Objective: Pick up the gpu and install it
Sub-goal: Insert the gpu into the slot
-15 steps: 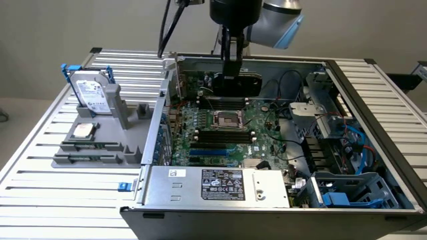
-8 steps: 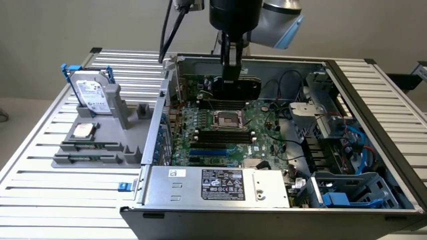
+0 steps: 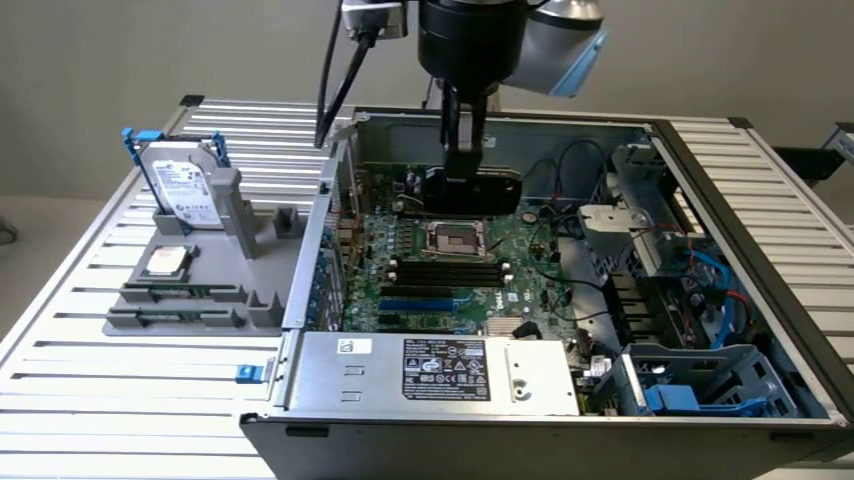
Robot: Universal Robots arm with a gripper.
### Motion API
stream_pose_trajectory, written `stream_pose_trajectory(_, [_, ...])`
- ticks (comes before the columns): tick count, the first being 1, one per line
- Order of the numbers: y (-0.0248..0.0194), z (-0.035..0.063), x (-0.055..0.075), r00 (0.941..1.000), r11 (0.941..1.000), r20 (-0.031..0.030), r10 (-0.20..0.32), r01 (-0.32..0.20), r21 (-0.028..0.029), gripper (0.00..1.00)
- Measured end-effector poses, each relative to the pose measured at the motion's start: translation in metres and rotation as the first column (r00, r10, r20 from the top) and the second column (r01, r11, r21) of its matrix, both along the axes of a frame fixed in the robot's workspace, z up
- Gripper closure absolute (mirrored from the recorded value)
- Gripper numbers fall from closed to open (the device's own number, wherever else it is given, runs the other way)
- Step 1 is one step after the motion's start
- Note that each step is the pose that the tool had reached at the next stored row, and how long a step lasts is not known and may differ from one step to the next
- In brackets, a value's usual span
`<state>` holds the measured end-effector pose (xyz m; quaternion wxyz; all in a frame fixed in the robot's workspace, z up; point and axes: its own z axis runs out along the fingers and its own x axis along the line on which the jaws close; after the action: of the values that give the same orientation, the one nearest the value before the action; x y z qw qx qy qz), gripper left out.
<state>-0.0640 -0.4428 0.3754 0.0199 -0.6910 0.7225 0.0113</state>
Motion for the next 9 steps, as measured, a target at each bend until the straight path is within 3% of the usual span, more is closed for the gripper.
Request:
stream_pose_trajectory(3, [-0.0064,-0.0037,0.0,1.0,1.0,-0.0063,0.001,-0.001,0.0013,0.73])
stream_pose_trajectory(9, [-0.0097,-0.0136,0.0,0.9998,0.9999,-0.0095,0.017,-0.017,0.0015,0.73])
